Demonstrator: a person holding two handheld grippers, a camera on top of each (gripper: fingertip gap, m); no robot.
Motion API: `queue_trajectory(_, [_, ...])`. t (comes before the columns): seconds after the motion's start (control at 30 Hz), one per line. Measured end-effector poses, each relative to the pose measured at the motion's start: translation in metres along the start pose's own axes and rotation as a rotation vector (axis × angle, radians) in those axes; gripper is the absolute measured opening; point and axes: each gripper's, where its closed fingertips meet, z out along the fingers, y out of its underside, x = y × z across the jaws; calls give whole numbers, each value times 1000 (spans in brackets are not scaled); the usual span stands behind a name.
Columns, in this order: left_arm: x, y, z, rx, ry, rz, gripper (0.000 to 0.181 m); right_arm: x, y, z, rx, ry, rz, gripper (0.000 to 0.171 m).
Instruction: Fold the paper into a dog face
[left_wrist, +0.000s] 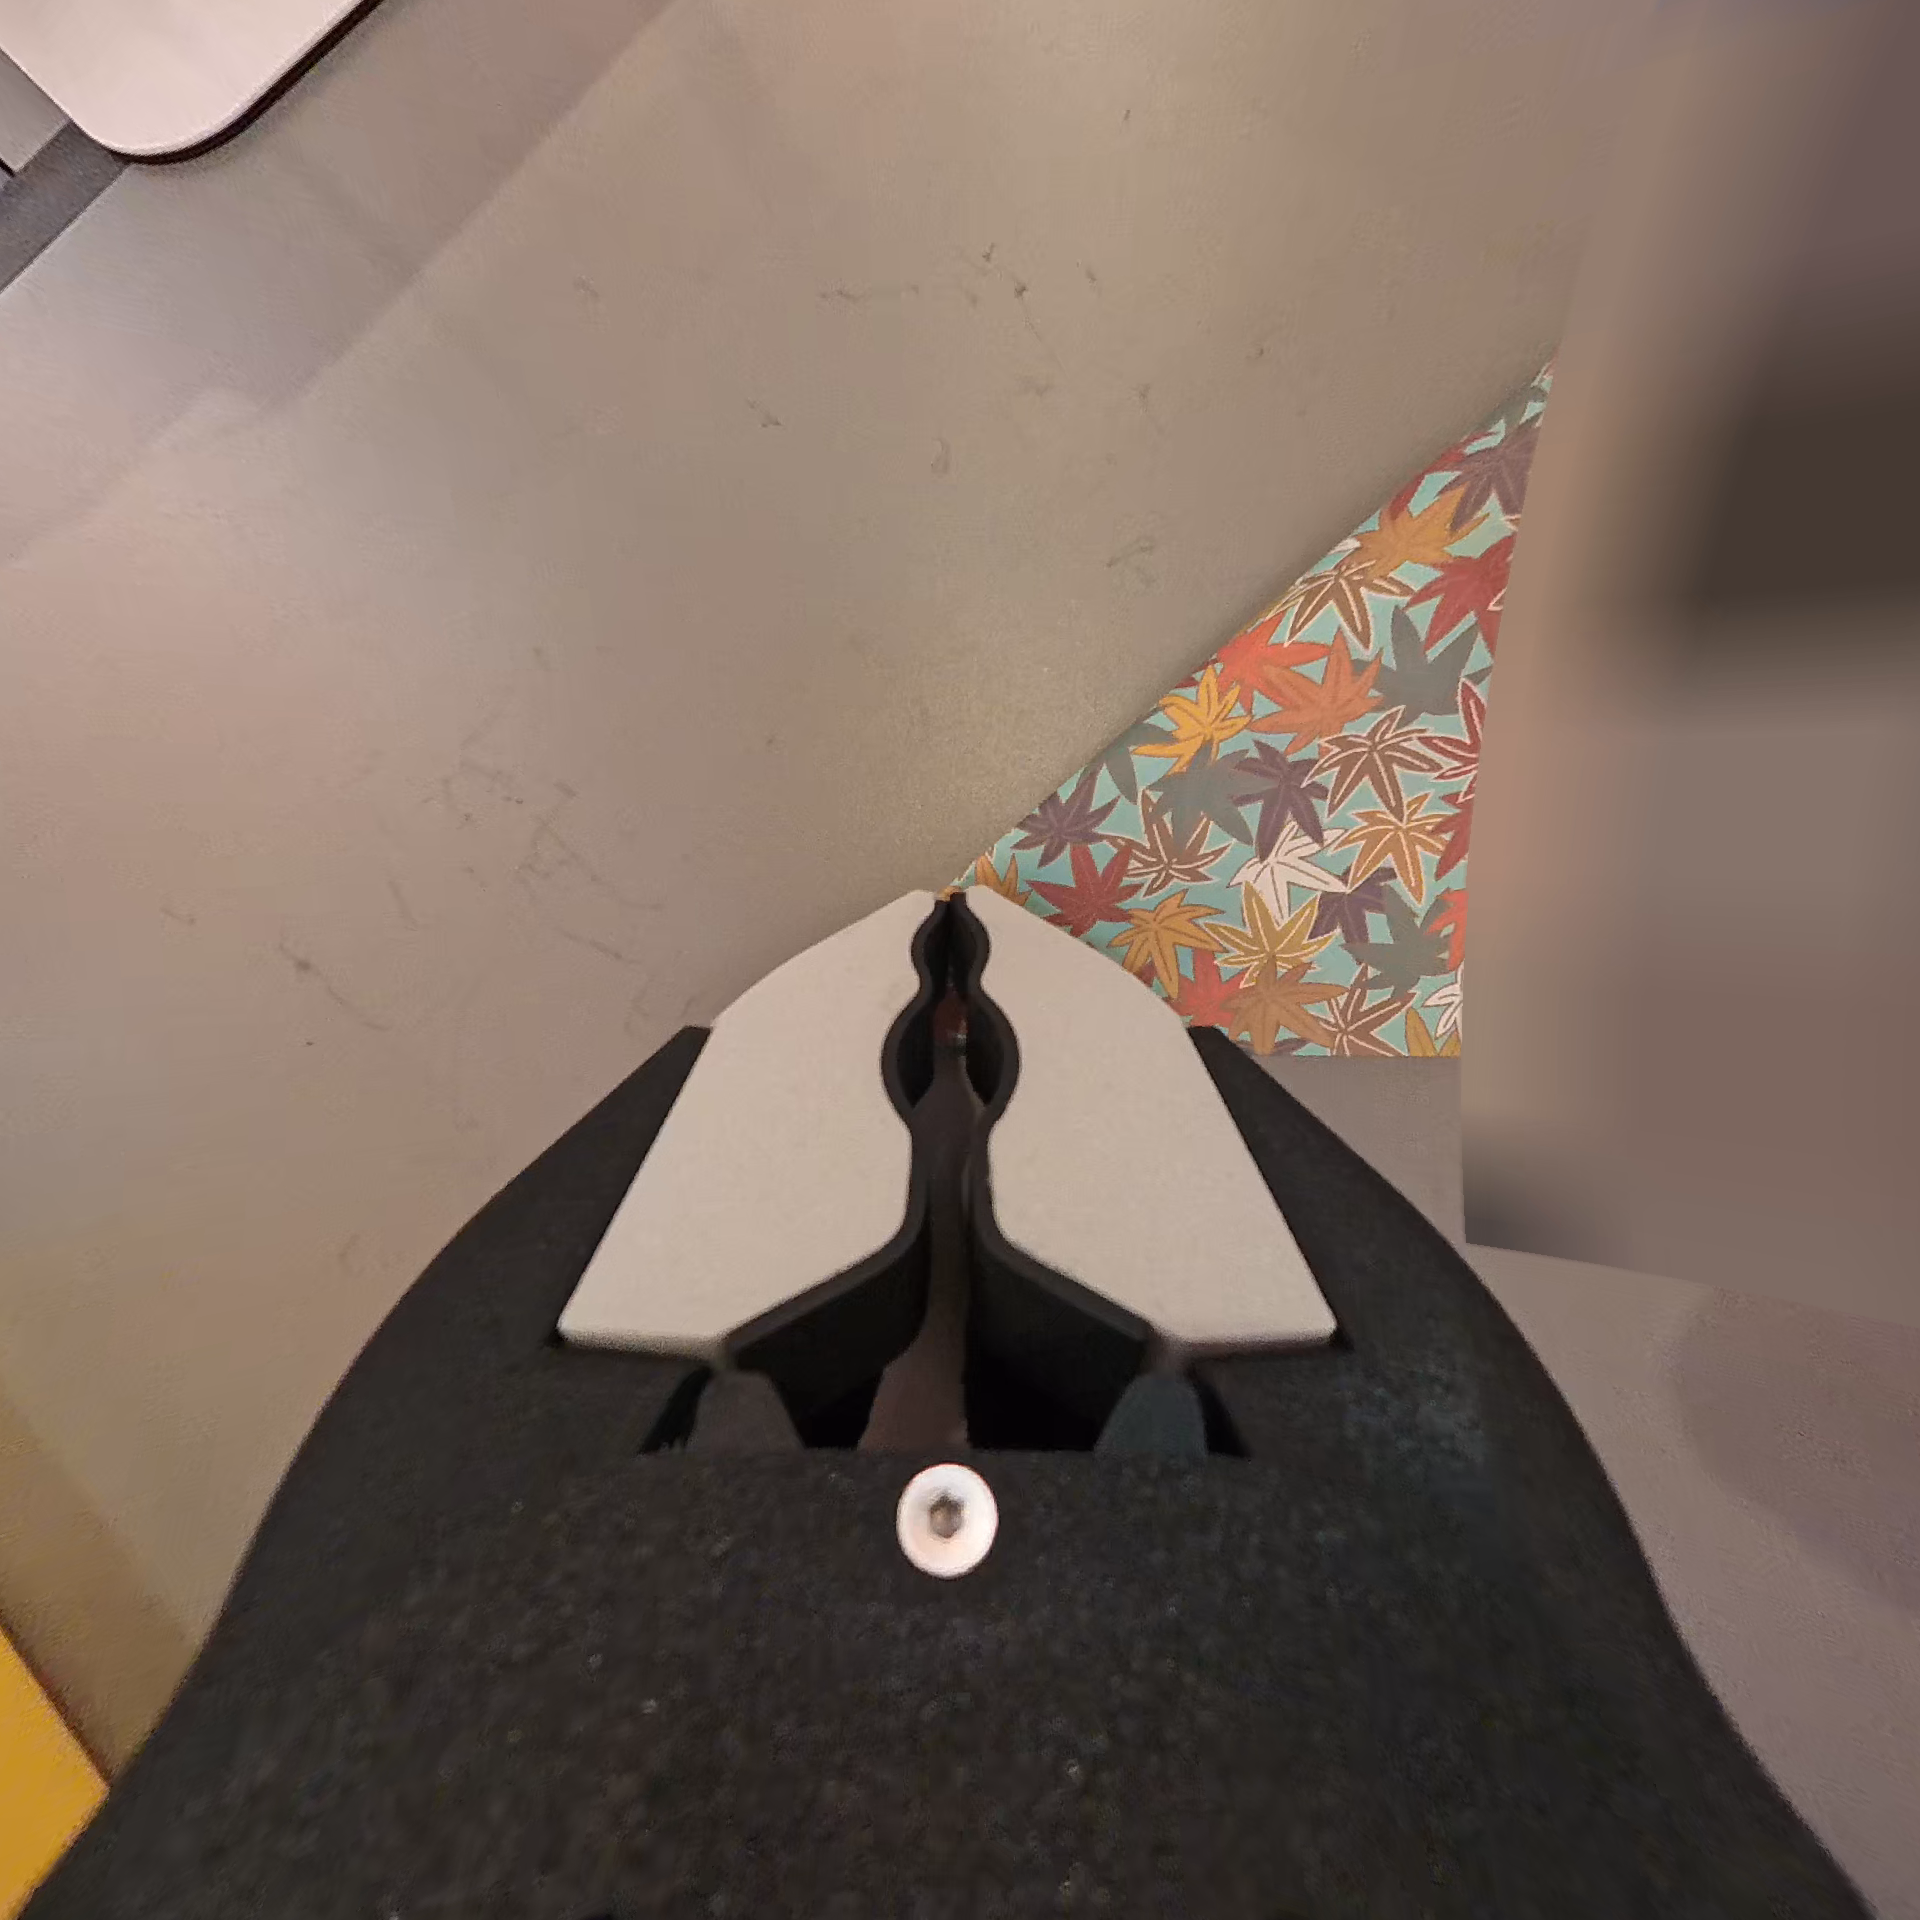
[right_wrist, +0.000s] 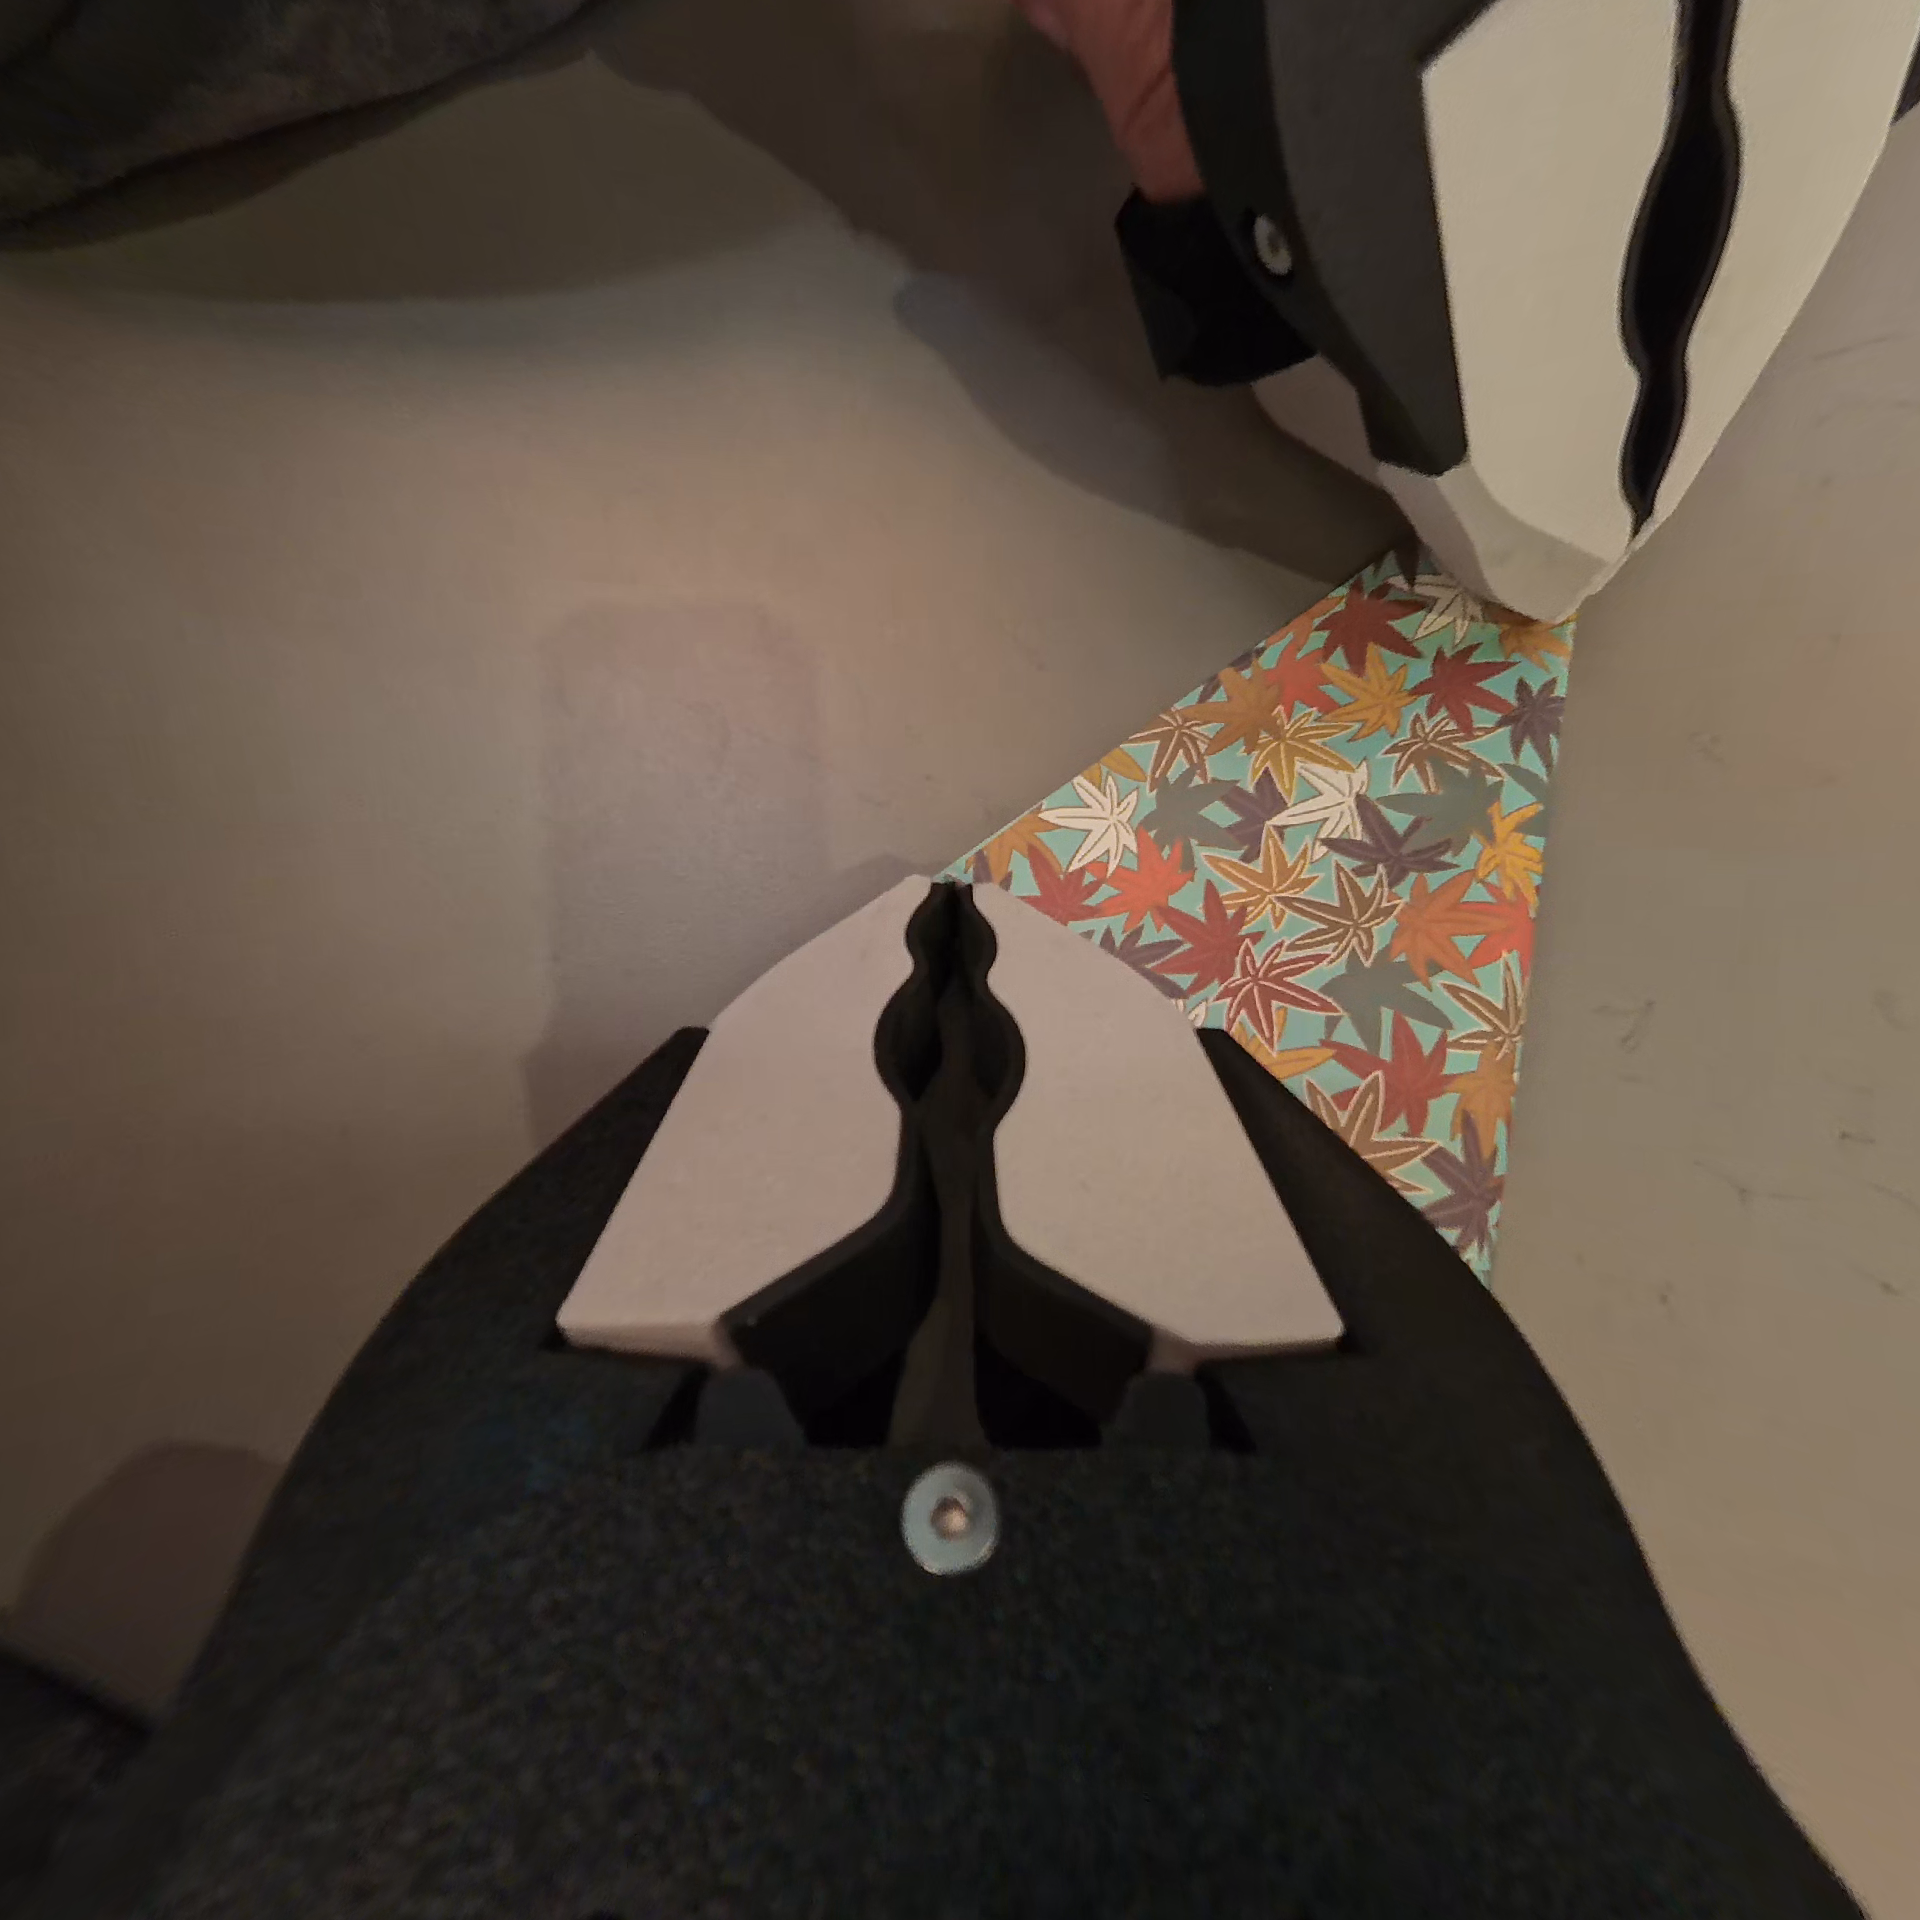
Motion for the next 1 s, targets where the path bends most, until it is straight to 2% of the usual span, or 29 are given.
queue_trajectory(0.1, [-2, 0, -3, -18, -34, 0, 0, 0, 0, 0, 4, 3, 3, 0])
queue_trajectory(0.2, [1, -16, -14, 54, -39, -1, 0, 0, 0, 0, 13, 5, 5, 0])
queue_trajectory(0.33, [21, -39, -29, 119, 62, 5, 0, 0, 0, 0, 24, 10, -2, 0])
queue_trajectory(0.43, [40, -46, -32, 80, 156, 86, 0, 1, 0, 0, 14, 33, -32, 0])
queue_trajectory(0.57, [57, -37, -16, -43, 247, 222, 0, 1, 0, 0, 5, 49, -54, 0])
queue_trajectory(0.67, [51, -28, 4, -118, 247, 210, 0, 1, 0, 0, 9, 46, -60, 0])
queue_trajectory(1.0, [42, -24, 15, -130, 315, 173, 0, 1, 0, 0, 22, 43, -45, 0])
